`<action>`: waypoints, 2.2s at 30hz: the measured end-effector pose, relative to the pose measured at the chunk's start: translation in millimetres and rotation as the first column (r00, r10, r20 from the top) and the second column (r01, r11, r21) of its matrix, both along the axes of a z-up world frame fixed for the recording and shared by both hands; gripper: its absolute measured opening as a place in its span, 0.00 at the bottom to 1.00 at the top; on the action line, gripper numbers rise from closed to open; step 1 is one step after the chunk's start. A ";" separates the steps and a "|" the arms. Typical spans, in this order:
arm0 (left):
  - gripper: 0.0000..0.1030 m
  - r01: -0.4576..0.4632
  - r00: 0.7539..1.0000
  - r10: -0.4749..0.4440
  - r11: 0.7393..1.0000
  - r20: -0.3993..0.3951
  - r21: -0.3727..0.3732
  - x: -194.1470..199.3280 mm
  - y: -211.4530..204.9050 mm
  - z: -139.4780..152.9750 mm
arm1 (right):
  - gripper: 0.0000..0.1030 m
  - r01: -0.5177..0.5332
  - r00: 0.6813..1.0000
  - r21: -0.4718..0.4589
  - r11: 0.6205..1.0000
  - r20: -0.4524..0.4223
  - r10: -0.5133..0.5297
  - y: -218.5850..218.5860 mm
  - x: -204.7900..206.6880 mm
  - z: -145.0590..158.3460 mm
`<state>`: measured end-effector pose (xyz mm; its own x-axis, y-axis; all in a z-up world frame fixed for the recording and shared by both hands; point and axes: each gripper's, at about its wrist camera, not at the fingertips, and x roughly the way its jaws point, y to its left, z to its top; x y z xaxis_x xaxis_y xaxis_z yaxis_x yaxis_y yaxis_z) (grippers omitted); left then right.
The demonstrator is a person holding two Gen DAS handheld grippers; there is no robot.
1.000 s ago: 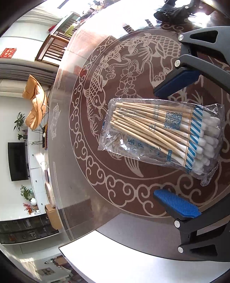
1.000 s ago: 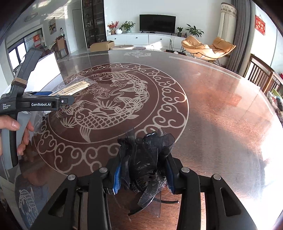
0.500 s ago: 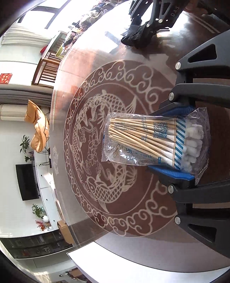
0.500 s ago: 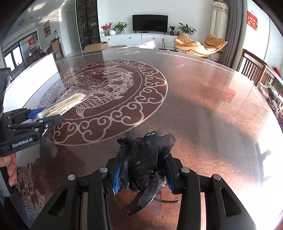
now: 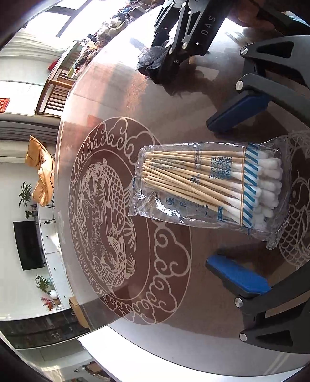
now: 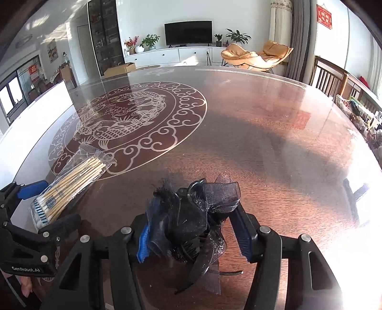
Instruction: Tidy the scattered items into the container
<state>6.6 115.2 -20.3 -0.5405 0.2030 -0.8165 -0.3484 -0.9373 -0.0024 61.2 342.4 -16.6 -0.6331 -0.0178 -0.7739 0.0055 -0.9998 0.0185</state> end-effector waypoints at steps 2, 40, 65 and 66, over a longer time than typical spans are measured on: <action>1.00 0.000 1.000 0.000 1.000 0.000 -0.001 0.1 0.1 -0.6 | 0.60 -0.008 1.000 0.039 0.999 0.003 0.008 -6.0 0.0 -0.4; 1.00 0.019 1.000 -0.019 1.000 0.004 -0.003 2.1 2.2 -0.9 | 0.76 -0.052 0.998 0.022 0.998 0.022 0.051 -13.3 -4.3 -1.1; 1.00 0.014 1.000 -0.014 1.000 0.000 -0.003 1.4 2.2 -0.1 | 0.77 -0.052 0.998 0.025 0.998 0.023 0.051 -14.3 -5.2 -1.3; 1.00 0.014 1.000 -0.014 1.000 0.000 -0.004 1.4 2.3 -0.1 | 0.77 -0.052 0.998 0.025 0.998 0.023 0.051 -14.3 -5.2 -1.3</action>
